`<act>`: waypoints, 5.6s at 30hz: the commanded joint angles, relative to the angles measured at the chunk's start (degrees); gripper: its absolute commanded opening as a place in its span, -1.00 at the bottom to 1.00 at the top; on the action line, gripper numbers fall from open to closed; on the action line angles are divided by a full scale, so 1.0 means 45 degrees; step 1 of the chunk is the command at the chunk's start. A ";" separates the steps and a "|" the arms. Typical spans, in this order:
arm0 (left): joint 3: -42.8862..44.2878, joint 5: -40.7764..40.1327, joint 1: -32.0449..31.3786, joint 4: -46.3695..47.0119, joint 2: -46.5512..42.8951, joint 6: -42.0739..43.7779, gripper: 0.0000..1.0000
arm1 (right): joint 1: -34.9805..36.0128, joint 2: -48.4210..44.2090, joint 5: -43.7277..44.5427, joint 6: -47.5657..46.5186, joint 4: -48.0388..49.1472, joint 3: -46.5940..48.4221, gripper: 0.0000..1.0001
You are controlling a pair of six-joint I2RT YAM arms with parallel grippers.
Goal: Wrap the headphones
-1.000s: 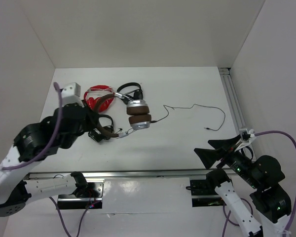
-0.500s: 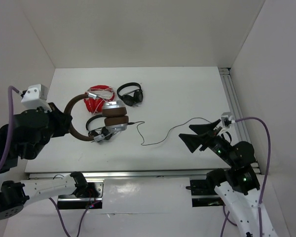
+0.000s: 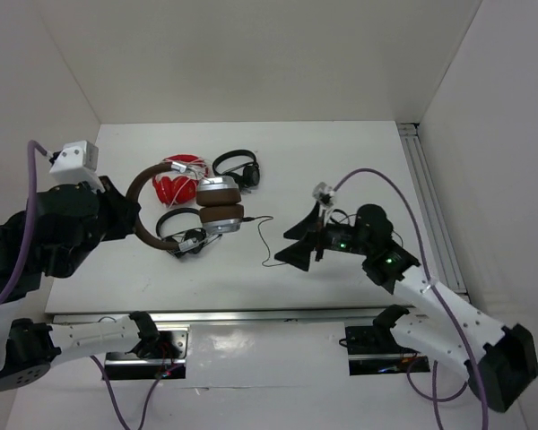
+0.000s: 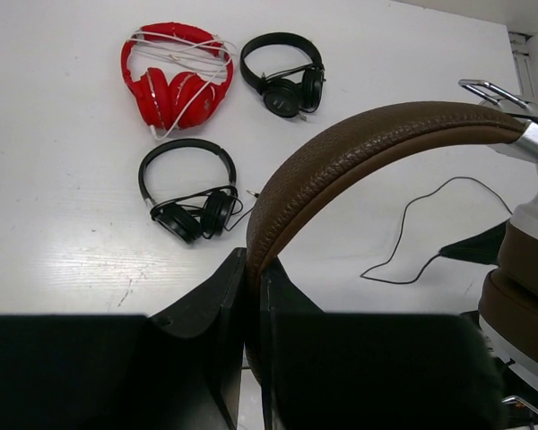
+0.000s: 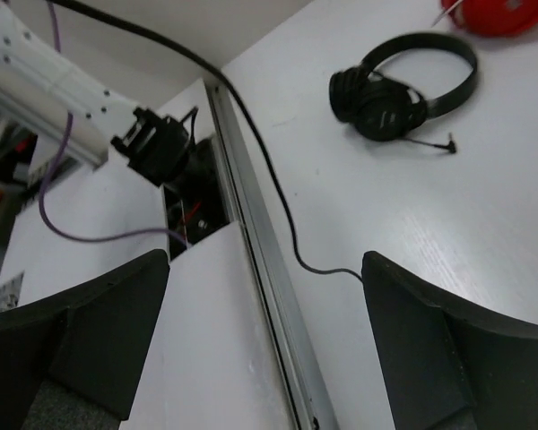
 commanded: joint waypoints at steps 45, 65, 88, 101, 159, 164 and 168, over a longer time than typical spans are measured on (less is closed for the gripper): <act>-0.7384 0.4931 -0.0316 0.5849 -0.0790 0.6438 -1.00 | 0.5689 -0.0030 0.9019 -0.4412 -0.7459 0.5503 -1.00; -0.7151 0.8920 -0.2388 0.6084 0.0870 0.7434 -1.00 | 0.6490 0.0677 0.8440 -0.4550 -0.7090 0.4742 -1.00; -0.6681 0.8492 -0.2662 0.5966 0.0365 0.7279 -1.00 | 0.9320 0.3177 1.1780 -0.4200 -0.6562 0.4508 -1.00; -0.6446 0.9527 -0.2662 0.6220 -0.0536 0.7396 -1.00 | 0.9322 0.4095 1.1839 -0.4549 -0.6328 0.4664 -1.00; -0.5294 -0.4633 -0.2662 0.4035 -0.2725 -0.3968 -1.00 | 0.9845 0.6636 1.3413 0.0174 0.6920 -0.3014 -1.00; -0.4748 -0.4945 -0.2526 0.1732 -0.1087 -0.7127 -1.00 | 1.2091 0.6322 1.6991 0.1754 0.2047 -0.1238 -1.00; -0.4317 -0.4810 -0.1551 0.0771 0.0399 -0.7276 -1.00 | 1.4840 0.6322 1.9121 0.2928 -0.1588 0.0501 -1.00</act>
